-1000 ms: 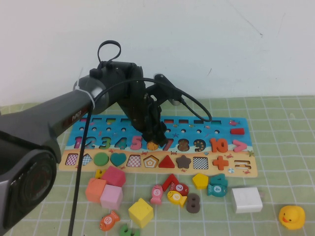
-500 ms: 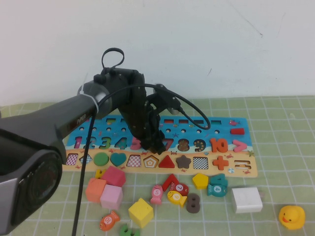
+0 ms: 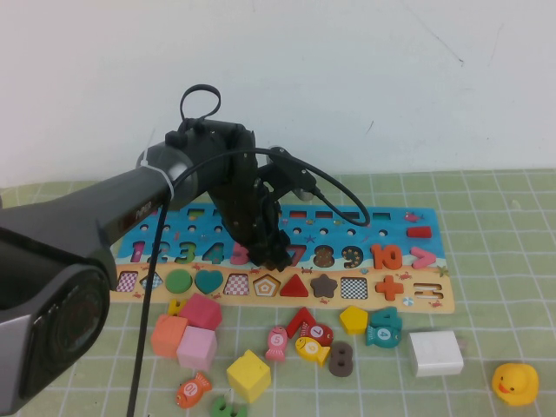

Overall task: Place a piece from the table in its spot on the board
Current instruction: Place the "number 6" into the hole of the number 6

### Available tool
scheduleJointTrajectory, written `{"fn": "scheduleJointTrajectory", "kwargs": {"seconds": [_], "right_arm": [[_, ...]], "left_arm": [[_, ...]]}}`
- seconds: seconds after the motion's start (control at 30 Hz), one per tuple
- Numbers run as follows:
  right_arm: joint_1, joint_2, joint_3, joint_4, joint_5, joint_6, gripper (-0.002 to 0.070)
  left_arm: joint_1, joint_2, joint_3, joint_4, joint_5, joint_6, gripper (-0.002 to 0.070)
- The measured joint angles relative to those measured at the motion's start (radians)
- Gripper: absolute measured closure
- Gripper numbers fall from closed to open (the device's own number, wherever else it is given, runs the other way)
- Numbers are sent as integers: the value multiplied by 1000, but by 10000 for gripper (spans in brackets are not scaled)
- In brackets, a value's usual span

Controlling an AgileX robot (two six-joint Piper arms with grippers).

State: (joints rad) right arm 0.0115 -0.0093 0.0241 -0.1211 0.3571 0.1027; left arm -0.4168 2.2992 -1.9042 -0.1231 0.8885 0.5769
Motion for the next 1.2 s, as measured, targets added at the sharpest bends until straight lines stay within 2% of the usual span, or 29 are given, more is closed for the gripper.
{"fn": "scheduleJointTrajectory", "kwargs": {"seconds": [0.5,0.63,0.8,0.87,1.0,1.2], "right_arm": [[0,0,0,-2,0,0,678],[0,0,0,-2,0,0,678],[0,0,0,-2,0,0,678],[0,0,0,-2,0,0,678],[0,0,0,-2,0,0,678],[0,0,0,-2,0,0,678]], "left_arm": [[0,-28,-17,12,49,-3,287],[0,-59,-35,21,48,-14,372],[0,-66,-44,23,37,-39,579],[0,-61,-44,26,38,-48,635],[0,-41,-44,30,40,-57,668],[0,-4,-44,55,34,-89,675]]}}
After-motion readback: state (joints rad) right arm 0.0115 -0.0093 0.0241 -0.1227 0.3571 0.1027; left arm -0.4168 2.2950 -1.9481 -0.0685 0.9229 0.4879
